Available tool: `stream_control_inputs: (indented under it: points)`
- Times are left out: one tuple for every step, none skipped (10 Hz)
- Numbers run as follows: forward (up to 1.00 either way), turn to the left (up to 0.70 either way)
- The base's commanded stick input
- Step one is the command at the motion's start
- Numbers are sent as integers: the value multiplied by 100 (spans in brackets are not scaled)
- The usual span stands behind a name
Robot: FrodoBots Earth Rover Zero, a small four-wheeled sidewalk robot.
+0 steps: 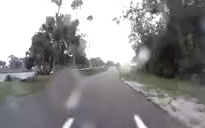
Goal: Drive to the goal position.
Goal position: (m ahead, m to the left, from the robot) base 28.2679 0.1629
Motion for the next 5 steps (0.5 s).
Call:
stream_control_inputs:
  points:
    - [85,-28]
    - [85,-20]
    - [85,0]
    - [85,0]
    - [85,0]
